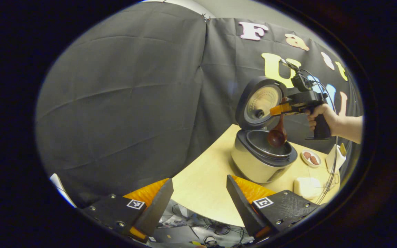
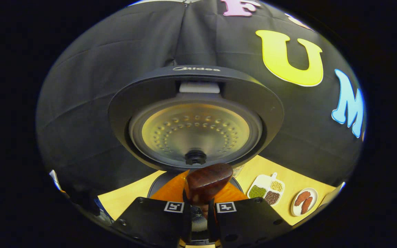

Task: Close the left gripper, press the button to open the rice cooker; take a wooden spoon from the chopstick holder with the right hand, scoop a spoonful of rice and pour it into the rice cooker, then put the wooden spoon back into the chopstick holder.

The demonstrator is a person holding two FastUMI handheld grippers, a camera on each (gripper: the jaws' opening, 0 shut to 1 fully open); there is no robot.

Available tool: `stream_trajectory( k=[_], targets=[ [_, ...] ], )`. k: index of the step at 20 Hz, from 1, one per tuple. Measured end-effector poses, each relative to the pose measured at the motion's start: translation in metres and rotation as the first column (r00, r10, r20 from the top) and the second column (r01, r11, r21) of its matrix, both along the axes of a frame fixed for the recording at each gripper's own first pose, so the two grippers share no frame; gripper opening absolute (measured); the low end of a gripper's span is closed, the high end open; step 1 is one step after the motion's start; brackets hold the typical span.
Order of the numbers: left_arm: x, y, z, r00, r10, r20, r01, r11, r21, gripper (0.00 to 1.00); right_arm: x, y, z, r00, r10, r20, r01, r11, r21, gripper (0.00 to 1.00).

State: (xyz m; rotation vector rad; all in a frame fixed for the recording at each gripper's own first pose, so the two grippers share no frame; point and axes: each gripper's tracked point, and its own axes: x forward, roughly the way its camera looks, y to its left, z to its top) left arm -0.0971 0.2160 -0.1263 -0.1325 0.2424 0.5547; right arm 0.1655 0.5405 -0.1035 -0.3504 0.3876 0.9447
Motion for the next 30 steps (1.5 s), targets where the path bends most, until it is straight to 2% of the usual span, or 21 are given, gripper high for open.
stream_trajectory(
  k=[3,4,6,9,13,14,17,18,19,20,21,22,23,24,27,28,30],
  targets=[
    [-0.003,-0.003,0.000,1.000,0.001,-0.006,0.000,1.000,0.011,0.98,-0.006,-0.003,-0.006,1.000,0.022,0.018,-0.021,1.000,-0.020,0.20],
    [-0.004,-0.004,0.001,1.000,0.001,-0.007,-0.001,1.000,0.012,0.99,-0.007,-0.005,-0.005,0.999,0.030,0.035,-0.029,0.999,-0.021,0.17],
    [-0.007,-0.006,0.002,1.000,0.006,-0.009,-0.005,1.000,0.017,0.99,-0.010,-0.010,-0.001,0.997,0.039,0.067,-0.038,0.999,-0.018,0.20],
    [-0.005,-0.014,0.003,1.000,-0.006,-0.015,0.007,0.999,0.038,0.98,-0.018,-0.024,0.013,0.998,0.022,0.052,-0.024,0.999,0.032,0.20],
    [0.007,-0.031,0.006,0.998,-0.059,-0.021,0.060,0.997,0.045,0.99,-0.016,-0.051,0.045,0.998,-0.047,-0.040,0.052,0.989,0.139,0.20],
    [0.012,-0.037,0.007,0.997,-0.075,-0.020,0.076,0.996,0.050,0.98,-0.012,-0.063,0.052,0.996,-0.064,-0.060,0.073,0.985,0.157,0.17],
    [0.031,-0.056,0.009,0.991,-0.136,-0.019,0.137,0.989,0.055,0.99,-0.001,-0.096,0.074,0.984,-0.123,-0.126,0.148,0.964,0.221,0.20],
    [0.039,-0.062,0.010,0.987,-0.159,-0.018,0.160,0.986,0.052,0.98,0.004,-0.112,0.082,0.976,-0.148,-0.160,0.184,0.952,0.244,0.17],
    [0.046,-0.069,0.011,0.983,-0.184,-0.016,0.184,0.982,0.050,0.98,0.010,-0.125,0.088,0.967,-0.171,-0.188,0.217,0.940,0.264,0.20],
    [0.055,-0.076,0.013,0.978,-0.210,-0.014,0.210,0.976,0.052,0.98,0.018,-0.142,0.093,0.957,-0.197,-0.215,0.254,0.925,0.284,0.17],
    [0.062,-0.083,0.016,0.972,-0.236,-0.014,0.236,0.970,0.058,0.99,0.025,-0.159,0.097,0.947,-0.223,-0.232,0.287,0.910,0.298,0.20],
    [0.071,-0.088,0.018,0.965,-0.260,-0.016,0.261,0.963,0.067,0.98,0.034,-0.179,0.099,0.938,-0.248,-0.241,0.317,0.897,0.309,0.16],
    [0.078,-0.094,0.021,0.959,-0.284,-0.018,0.285,0.956,0.075,0.98,0.040,-0.200,0.100,0.928,-0.279,-0.248,0.350,0.879,0.322,0.20],
    [0.086,-0.102,0.023,0.951,-0.308,-0.022,0.309,0.948,0.083,0.99,0.045,-0.222,0.099,0.913,-0.313,-0.262,0.390,0.858,0.335,0.20],
    [0.109,-0.125,0.031,0.930,-0.366,-0.031,0.367,0.925,0.098,0.99,0.057,-0.284,0.088,0.854,-0.394,-0.340,0.505,0.784,0.361,0.16],
    [0.114,-0.134,0.034,0.923,-0.384,-0.028,0.385,0.918,0.097,0.99,0.062,-0.308,0.084,0.830,-0.421,-0.366,0.544,0.756,0.363,0.20],
    [0.125,-0.153,0.039,0.911,-0.412,-0.025,0.413,0.906,0.096,0.98,0.072,-0.355,0.071,0.779,-0.476,-0.409,0.616,0.702,0.358,0.20]
  ],
)
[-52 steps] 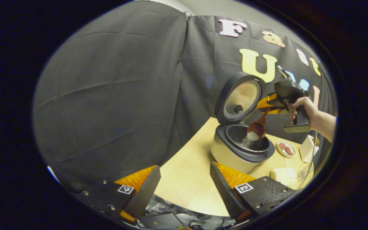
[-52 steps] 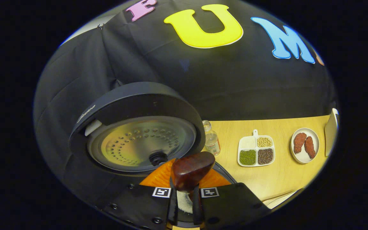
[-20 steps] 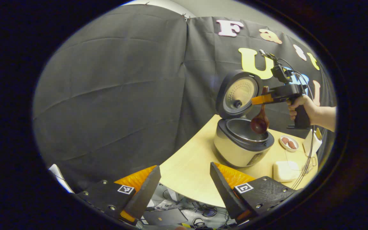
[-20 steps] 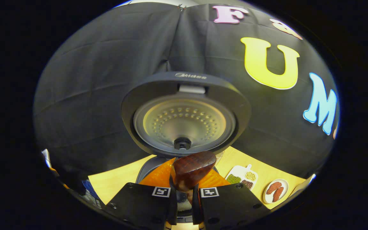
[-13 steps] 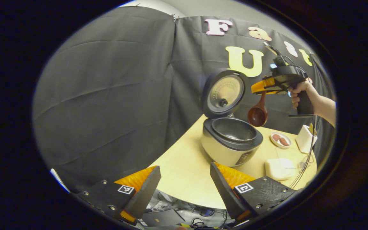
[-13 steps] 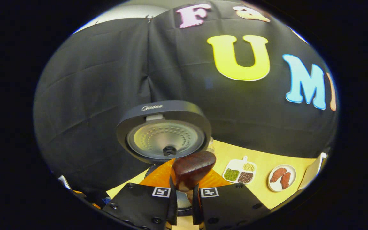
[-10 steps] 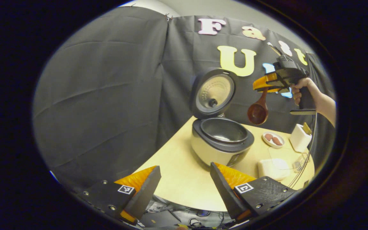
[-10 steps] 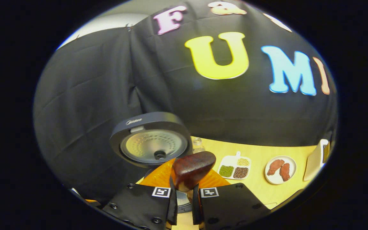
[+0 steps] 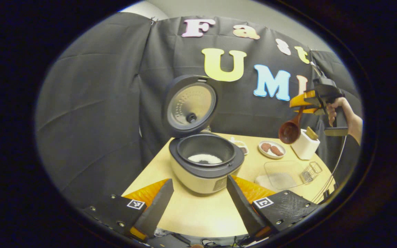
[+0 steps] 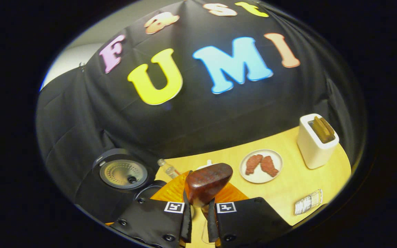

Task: Close the left gripper, press the button to open the rice cooker; take a wooden spoon from the chopstick holder with the right hand, scoop a spoonful of rice and pour it into the rice cooker, then put the wooden spoon back into the chopstick holder.

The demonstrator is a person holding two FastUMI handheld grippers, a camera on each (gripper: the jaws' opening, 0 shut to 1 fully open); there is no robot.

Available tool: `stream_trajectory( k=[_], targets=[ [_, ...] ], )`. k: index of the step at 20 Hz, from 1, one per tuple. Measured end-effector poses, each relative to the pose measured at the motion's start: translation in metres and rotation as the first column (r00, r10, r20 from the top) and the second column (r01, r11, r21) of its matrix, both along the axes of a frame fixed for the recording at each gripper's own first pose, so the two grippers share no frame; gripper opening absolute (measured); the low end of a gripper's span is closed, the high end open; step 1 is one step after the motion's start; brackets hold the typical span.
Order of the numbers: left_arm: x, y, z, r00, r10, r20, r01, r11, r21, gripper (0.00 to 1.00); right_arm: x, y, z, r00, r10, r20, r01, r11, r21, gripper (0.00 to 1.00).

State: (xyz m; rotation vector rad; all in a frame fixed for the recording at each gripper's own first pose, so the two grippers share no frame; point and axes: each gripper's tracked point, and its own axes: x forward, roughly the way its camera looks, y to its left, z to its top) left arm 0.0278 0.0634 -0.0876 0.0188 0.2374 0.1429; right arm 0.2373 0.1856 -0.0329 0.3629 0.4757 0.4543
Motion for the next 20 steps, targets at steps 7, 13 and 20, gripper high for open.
stream_trajectory(
  k=[7,13,20],
  targets=[
    [0.028,-0.055,0.006,1.000,-0.018,-0.008,0.018,1.000,-0.004,0.98,0.013,-0.146,-0.044,0.965,-0.231,-0.121,0.240,0.969,0.064,0.20],
    [0.043,-0.092,0.016,1.000,0.000,0.002,0.000,0.997,-0.076,0.98,0.011,-0.226,-0.087,0.928,-0.321,-0.186,0.333,0.942,0.037,0.17],
    [0.035,-0.100,0.035,0.996,0.084,0.009,-0.084,0.996,-0.016,0.96,0.024,-0.264,-0.148,0.887,-0.369,-0.277,0.387,0.922,0.012,0.20]
  ],
)
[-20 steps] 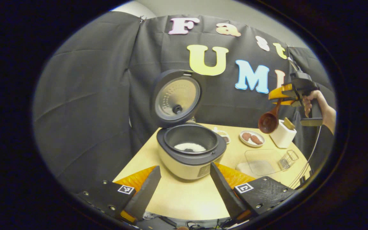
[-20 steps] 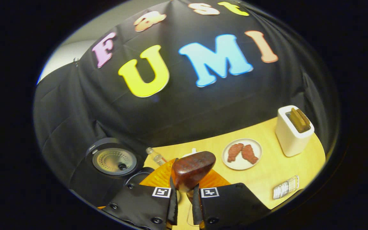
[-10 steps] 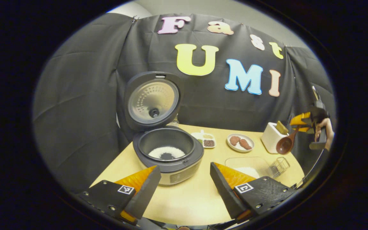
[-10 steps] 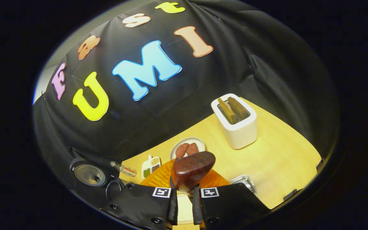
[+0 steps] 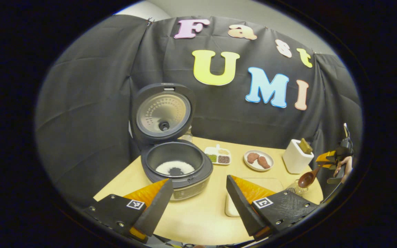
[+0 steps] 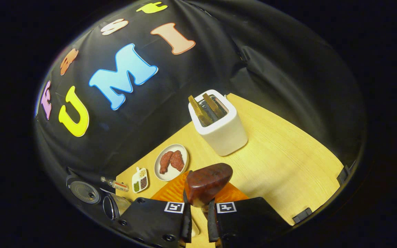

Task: Close the left gripper, press the button to open the rice cooker; take a wooden spoon from the chopstick holder with the right hand, scoop a spoonful of rice and pour it into the rice cooker, then put the wooden spoon back into the chopstick holder.

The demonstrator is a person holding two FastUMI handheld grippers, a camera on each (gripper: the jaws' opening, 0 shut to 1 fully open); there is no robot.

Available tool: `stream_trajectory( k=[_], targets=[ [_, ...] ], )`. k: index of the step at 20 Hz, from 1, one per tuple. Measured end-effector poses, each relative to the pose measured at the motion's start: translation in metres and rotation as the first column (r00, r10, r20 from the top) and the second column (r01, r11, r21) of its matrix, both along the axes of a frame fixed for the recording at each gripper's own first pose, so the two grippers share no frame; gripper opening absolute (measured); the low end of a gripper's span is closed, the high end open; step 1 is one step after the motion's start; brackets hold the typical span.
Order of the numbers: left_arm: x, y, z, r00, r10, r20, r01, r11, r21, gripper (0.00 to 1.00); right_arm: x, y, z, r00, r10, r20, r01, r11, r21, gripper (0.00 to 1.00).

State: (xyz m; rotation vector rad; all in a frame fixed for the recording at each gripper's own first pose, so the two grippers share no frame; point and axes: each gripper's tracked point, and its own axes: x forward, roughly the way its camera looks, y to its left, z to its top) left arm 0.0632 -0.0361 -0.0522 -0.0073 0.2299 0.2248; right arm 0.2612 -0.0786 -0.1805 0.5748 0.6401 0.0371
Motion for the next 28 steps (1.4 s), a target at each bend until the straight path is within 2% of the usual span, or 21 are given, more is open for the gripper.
stream_trajectory(
  k=[9,13,14,15,16,17,20,22,25,26,27,28],
  targets=[
    [-0.044,0.010,0.000,0.983,0.184,-0.017,-0.184,0.983,0.009,0.99,0.006,0.008,-0.050,0.994,0.075,-0.078,-0.074,0.997,0.015,0.18],
    [-0.047,0.002,0.005,0.977,0.213,-0.011,-0.213,0.977,-0.019,0.99,0.003,0.010,-0.061,0.991,0.097,-0.098,-0.093,0.995,0.039,0.27],
    [-0.044,0.001,0.008,0.977,0.214,-0.007,-0.214,0.977,-0.011,0.96,0.003,0.007,-0.063,0.991,0.093,-0.093,-0.090,0.995,0.029,0.19],
    [-0.043,0.001,0.014,0.977,0.215,-0.001,-0.215,0.976,0.016,0.98,0.002,0.001,-0.065,0.992,0.084,-0.090,-0.084,0.996,0.008,0.28],
    [-0.041,0.008,0.023,0.975,0.223,0.009,-0.223,0.973,0.055,0.99,-0.001,-0.004,-0.063,0.993,0.082,-0.085,-0.083,0.997,-0.006,0.25],
    [-0.036,0.013,0.033,0.974,0.225,0.022,-0.226,0.970,0.088,0.99,-0.004,-0.007,-0.060,0.994,0.083,-0.076,-0.085,0.996,-0.019,0.32],
    [-0.017,0.020,0.071,0.978,0.198,0.067,-0.204,0.974,0.102,0.98,-0.015,-0.023,-0.054,0.997,0.068,-0.033,-0.071,0.992,-0.102,1.00],
    [0.002,0.027,0.095,0.977,0.184,0.103,-0.192,0.978,0.077,0.98,-0.026,-0.040,-0.052,0.999,0.040,-0.018,-0.043,0.975,-0.217,0.98],
    [0.026,0.040,0.129,0.976,0.152,0.158,-0.160,0.986,0.042,0.99,-0.046,-0.060,-0.037,0.999,0.009,0.034,0.004,0.931,-0.366,0.99],
    [0.033,0.046,0.139,0.975,0.140,0.173,-0.149,0.988,0.040,0.96,-0.053,-0.065,-0.029,0.999,0.005,0.054,0.017,0.918,-0.397,0.98],
    [0.042,0.053,0.154,0.973,0.129,0.191,-0.139,0.989,0.043,0.99,-0.062,-0.068,-0.022,0.997,-0.003,0.075,0.034,0.908,-0.418,0.98],
    [0.049,0.061,0.168,0.972,0.119,0.205,-0.132,0.990,0.053,0.98,-0.069,-0.068,-0.014,0.995,-0.012,0.098,0.054,0.901,-0.430,0.98]
  ],
)
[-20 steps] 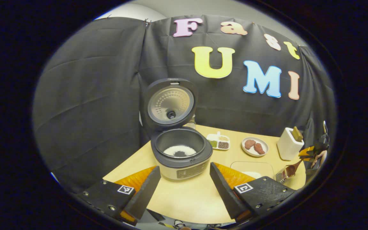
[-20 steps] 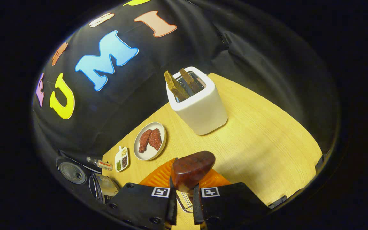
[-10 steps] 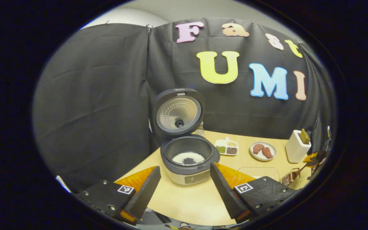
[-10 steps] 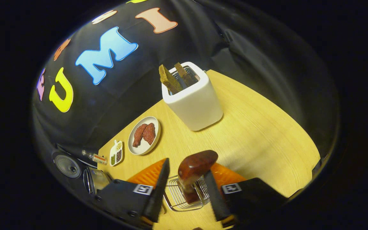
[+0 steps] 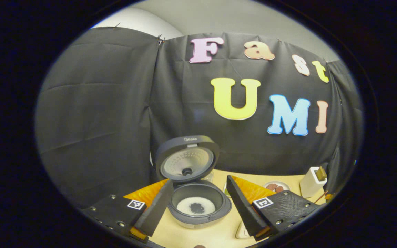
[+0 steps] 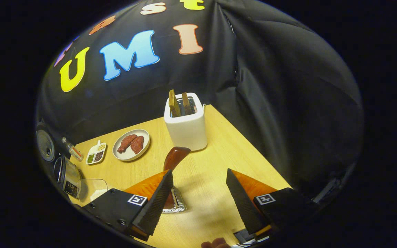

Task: Close the left gripper, press the button to open the rice cooker; take a wooden spoon from the chopstick holder with the right hand, scoop a spoonful of rice and pour it into the rice cooker, then put the wooden spoon back into the chopstick holder.

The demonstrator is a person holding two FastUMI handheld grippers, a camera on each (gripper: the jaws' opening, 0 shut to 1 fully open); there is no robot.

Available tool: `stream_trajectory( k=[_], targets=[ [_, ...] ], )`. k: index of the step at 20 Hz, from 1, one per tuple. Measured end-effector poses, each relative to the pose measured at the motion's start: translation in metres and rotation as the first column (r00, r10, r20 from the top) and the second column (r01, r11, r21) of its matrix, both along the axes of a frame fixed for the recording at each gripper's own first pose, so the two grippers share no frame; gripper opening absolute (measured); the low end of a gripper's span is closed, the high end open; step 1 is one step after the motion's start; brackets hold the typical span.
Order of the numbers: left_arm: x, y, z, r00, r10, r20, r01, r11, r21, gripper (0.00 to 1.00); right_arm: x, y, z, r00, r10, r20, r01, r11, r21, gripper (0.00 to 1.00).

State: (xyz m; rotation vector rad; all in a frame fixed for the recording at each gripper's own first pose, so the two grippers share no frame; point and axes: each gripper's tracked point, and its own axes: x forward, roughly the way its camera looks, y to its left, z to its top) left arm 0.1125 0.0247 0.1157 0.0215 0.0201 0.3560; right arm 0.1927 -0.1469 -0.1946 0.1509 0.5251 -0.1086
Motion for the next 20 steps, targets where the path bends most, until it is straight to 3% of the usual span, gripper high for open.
stream_trajectory(
  k=[5,7,12,20],
  targets=[
    [0.044,0.046,0.060,0.999,-0.020,0.038,0.017,0.998,0.059,0.99,-0.033,0.013,0.036,0.990,-0.032,0.138,0.040,0.997,-0.058,0.98],
    [0.067,0.072,0.073,1.000,0.011,0.015,-0.011,0.998,0.055,0.99,-0.049,0.019,0.053,0.981,-0.042,0.188,0.057,0.996,-0.073,0.99],
    [0.140,0.107,0.079,0.999,-0.034,-0.030,0.031,0.994,-0.108,0.97,-0.082,0.036,0.086,0.965,-0.075,0.249,0.093,0.994,-0.062,0.98],
    [0.211,0.141,0.025,0.986,-0.068,-0.154,0.023,0.960,-0.278,0.97,-0.117,0.037,0.129,0.932,-0.121,0.341,0.160,0.983,-0.087,0.98]
  ],
)
